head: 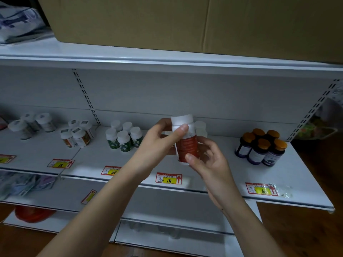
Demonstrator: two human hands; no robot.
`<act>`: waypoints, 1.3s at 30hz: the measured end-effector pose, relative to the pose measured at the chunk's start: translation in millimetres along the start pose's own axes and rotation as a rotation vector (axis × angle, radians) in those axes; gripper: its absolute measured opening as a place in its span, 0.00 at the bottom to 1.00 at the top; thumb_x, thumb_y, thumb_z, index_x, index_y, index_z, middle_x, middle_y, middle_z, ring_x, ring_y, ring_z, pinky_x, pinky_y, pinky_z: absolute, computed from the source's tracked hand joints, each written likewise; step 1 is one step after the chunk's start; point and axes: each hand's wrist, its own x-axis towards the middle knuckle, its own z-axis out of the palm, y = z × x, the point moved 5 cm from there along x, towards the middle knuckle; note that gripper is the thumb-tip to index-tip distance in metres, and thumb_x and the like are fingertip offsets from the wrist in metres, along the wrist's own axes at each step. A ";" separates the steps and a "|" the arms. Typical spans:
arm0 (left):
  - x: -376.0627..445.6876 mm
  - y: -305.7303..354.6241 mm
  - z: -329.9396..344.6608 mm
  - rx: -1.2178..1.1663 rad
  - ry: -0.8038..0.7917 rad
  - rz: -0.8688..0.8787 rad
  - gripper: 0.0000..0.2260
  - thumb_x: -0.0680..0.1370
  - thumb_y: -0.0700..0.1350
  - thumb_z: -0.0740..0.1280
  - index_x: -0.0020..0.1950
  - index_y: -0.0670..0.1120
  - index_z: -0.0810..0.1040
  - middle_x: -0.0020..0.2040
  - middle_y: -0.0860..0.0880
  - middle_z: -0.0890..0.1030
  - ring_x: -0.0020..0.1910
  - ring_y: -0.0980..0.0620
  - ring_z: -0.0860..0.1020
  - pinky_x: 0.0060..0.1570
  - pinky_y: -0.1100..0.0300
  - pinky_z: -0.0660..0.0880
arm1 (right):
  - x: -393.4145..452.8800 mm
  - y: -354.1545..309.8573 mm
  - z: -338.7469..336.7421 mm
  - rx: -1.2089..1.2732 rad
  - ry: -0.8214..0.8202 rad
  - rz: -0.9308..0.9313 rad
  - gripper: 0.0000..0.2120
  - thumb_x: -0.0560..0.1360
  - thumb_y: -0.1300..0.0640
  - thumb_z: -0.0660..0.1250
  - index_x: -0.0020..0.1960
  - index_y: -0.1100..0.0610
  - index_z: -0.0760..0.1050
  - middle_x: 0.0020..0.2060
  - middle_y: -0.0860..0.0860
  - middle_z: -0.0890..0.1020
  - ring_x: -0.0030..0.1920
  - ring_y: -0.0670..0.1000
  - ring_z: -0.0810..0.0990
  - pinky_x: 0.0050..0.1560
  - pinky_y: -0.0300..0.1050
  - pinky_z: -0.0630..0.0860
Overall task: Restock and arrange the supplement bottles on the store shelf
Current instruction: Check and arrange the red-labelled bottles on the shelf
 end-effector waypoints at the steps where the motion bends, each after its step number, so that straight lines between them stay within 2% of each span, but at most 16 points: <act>1: -0.4 1.1 1.7 0.013 0.001 0.003 0.22 0.71 0.56 0.71 0.61 0.46 0.78 0.53 0.49 0.84 0.51 0.52 0.84 0.47 0.54 0.83 | -0.6 -0.7 -1.0 -0.049 0.009 -0.014 0.25 0.68 0.55 0.79 0.62 0.46 0.75 0.56 0.48 0.83 0.60 0.48 0.80 0.65 0.52 0.75; 4: 1.3 0.3 4.2 0.029 0.013 -0.006 0.22 0.69 0.53 0.73 0.60 0.46 0.80 0.51 0.48 0.85 0.49 0.49 0.85 0.49 0.49 0.83 | -2.4 -2.0 -3.5 -0.113 0.043 -0.026 0.25 0.68 0.60 0.79 0.61 0.46 0.75 0.55 0.46 0.82 0.58 0.45 0.80 0.56 0.42 0.77; 6: 2.8 -2.9 4.7 0.013 0.010 -0.017 0.21 0.70 0.52 0.75 0.60 0.45 0.80 0.52 0.47 0.85 0.50 0.48 0.85 0.50 0.48 0.83 | -2.4 -3.2 -3.4 -0.122 0.043 -0.023 0.25 0.68 0.59 0.79 0.61 0.46 0.75 0.55 0.46 0.82 0.59 0.45 0.79 0.53 0.38 0.77; 9: 5.3 -9.1 1.9 -0.069 0.031 -0.038 0.23 0.70 0.50 0.76 0.62 0.45 0.78 0.56 0.43 0.83 0.50 0.51 0.84 0.48 0.53 0.83 | -1.3 -3.5 -4.6 0.070 0.021 0.067 0.19 0.73 0.54 0.73 0.64 0.51 0.75 0.57 0.50 0.83 0.61 0.51 0.81 0.58 0.46 0.79; 12: 8.6 -13.0 -2.5 -0.139 0.051 -0.059 0.23 0.69 0.49 0.73 0.61 0.45 0.75 0.54 0.45 0.83 0.49 0.53 0.84 0.51 0.52 0.81 | -1.2 -2.1 -1.4 0.285 -0.075 0.205 0.16 0.80 0.57 0.61 0.67 0.58 0.74 0.60 0.57 0.82 0.61 0.56 0.81 0.58 0.49 0.80; 14: 9.4 -13.8 -4.6 -0.157 0.043 -0.063 0.22 0.70 0.49 0.72 0.62 0.44 0.75 0.51 0.49 0.85 0.50 0.51 0.84 0.55 0.48 0.79 | -0.4 -2.3 1.5 0.310 -0.097 0.223 0.19 0.77 0.57 0.62 0.68 0.59 0.73 0.60 0.58 0.82 0.61 0.56 0.81 0.58 0.49 0.80; 17: 7.7 -13.3 -6.2 -0.168 0.016 -0.063 0.22 0.73 0.49 0.70 0.65 0.42 0.74 0.56 0.46 0.84 0.56 0.46 0.83 0.59 0.45 0.77 | 1.4 -1.2 5.4 0.315 -0.082 0.199 0.22 0.74 0.59 0.66 0.67 0.61 0.72 0.60 0.59 0.82 0.61 0.56 0.82 0.59 0.48 0.80; 21: 5.3 -10.0 -5.7 -0.091 -0.031 -0.050 0.22 0.75 0.55 0.67 0.65 0.45 0.76 0.58 0.47 0.83 0.56 0.49 0.83 0.54 0.50 0.81 | 3.1 2.2 7.5 0.242 -0.072 0.157 0.24 0.70 0.59 0.71 0.66 0.59 0.72 0.60 0.57 0.81 0.60 0.54 0.82 0.61 0.50 0.79; 25: 9.1 -9.5 -9.4 -0.028 -0.033 -0.052 0.21 0.72 0.55 0.71 0.62 0.49 0.77 0.57 0.45 0.83 0.52 0.49 0.84 0.47 0.53 0.82 | 7.0 4.2 9.0 0.200 -0.072 0.131 0.25 0.69 0.60 0.76 0.64 0.57 0.74 0.60 0.58 0.81 0.61 0.56 0.81 0.63 0.54 0.77; 28: 13.6 -10.7 -13.6 -0.013 -0.026 -0.058 0.20 0.72 0.55 0.75 0.61 0.50 0.78 0.57 0.44 0.82 0.51 0.48 0.84 0.48 0.51 0.83 | 11.0 3.6 10.3 0.193 -0.090 0.125 0.24 0.69 0.61 0.73 0.64 0.57 0.74 0.59 0.58 0.82 0.60 0.57 0.81 0.62 0.51 0.78; 31: 15.8 -8.0 -14.8 -0.006 -0.037 -0.031 0.21 0.72 0.53 0.76 0.61 0.49 0.78 0.57 0.44 0.83 0.52 0.48 0.84 0.49 0.50 0.83 | 17.9 -0.8 13.2 0.170 -0.126 0.106 0.24 0.68 0.56 0.73 0.64 0.54 0.75 0.55 0.55 0.84 0.59 0.55 0.82 0.59 0.49 0.79; 34: 17.2 -2.5 -16.1 0.039 -0.059 0.028 0.24 0.68 0.54 0.77 0.61 0.49 0.79 0.55 0.47 0.84 0.53 0.47 0.84 0.53 0.44 0.81 | 24.8 -10.4 15.1 0.037 -0.148 0.042 0.25 0.68 0.54 0.75 0.64 0.52 0.75 0.53 0.53 0.85 0.57 0.52 0.83 0.59 0.48 0.79; 36: 17.1 4.0 -18.5 0.062 -0.080 0.088 0.25 0.67 0.54 0.76 0.62 0.50 0.79 0.56 0.48 0.84 0.56 0.47 0.83 0.56 0.43 0.80 | 28.4 -20.6 15.2 -0.057 -0.161 -0.010 0.23 0.68 0.57 0.75 0.62 0.52 0.76 0.52 0.50 0.85 0.54 0.49 0.84 0.56 0.45 0.79; 39: 17.4 14.2 -23.5 0.088 -0.127 0.163 0.25 0.65 0.52 0.78 0.61 0.56 0.79 0.58 0.52 0.83 0.60 0.52 0.80 0.55 0.51 0.80 | 31.9 -35.0 17.3 -0.064 -0.217 -0.076 0.22 0.68 0.64 0.78 0.59 0.52 0.77 0.52 0.49 0.85 0.53 0.48 0.84 0.52 0.43 0.81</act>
